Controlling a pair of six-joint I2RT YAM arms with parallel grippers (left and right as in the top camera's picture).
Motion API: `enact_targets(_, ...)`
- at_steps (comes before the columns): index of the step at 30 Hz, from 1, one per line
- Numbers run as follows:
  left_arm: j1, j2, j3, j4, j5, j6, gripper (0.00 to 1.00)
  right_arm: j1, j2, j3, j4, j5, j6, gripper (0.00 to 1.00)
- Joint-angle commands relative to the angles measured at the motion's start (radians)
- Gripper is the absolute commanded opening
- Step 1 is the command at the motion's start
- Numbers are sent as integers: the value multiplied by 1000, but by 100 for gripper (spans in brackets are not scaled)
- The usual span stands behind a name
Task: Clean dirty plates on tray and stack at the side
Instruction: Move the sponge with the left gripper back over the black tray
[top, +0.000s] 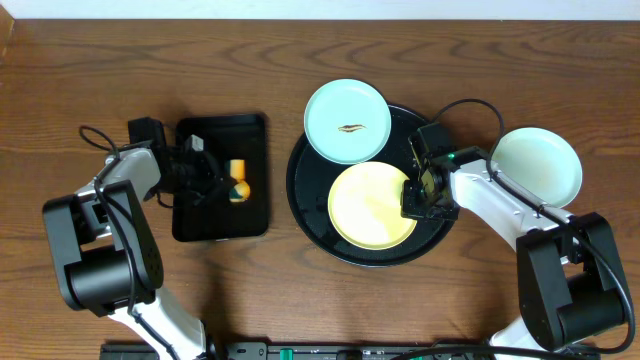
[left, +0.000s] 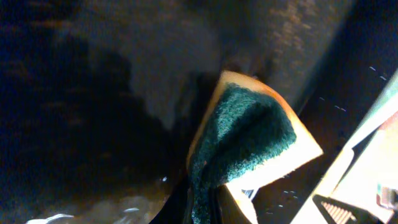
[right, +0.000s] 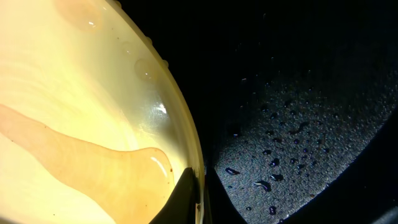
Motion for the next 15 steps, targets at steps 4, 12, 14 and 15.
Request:
enact_targets(4, 52, -28, -1, -5, -127, -92, 7, 5, 7, -10, -10, 22, -1, 1)
enact_targets(12, -77, -47, 0, -5, -123, -11, 8, 5, 7, -10, -11, 22, -1, 1)
enact_targets(14, -122, -47, 0, -2, -124, 14, 8, 5, 7, -10, -15, 22, -1, 1)
enact_targets(15, -142, -47, 0, 0, -128, 18, 8, 5, 7, -10, -15, 22, -1, 1)
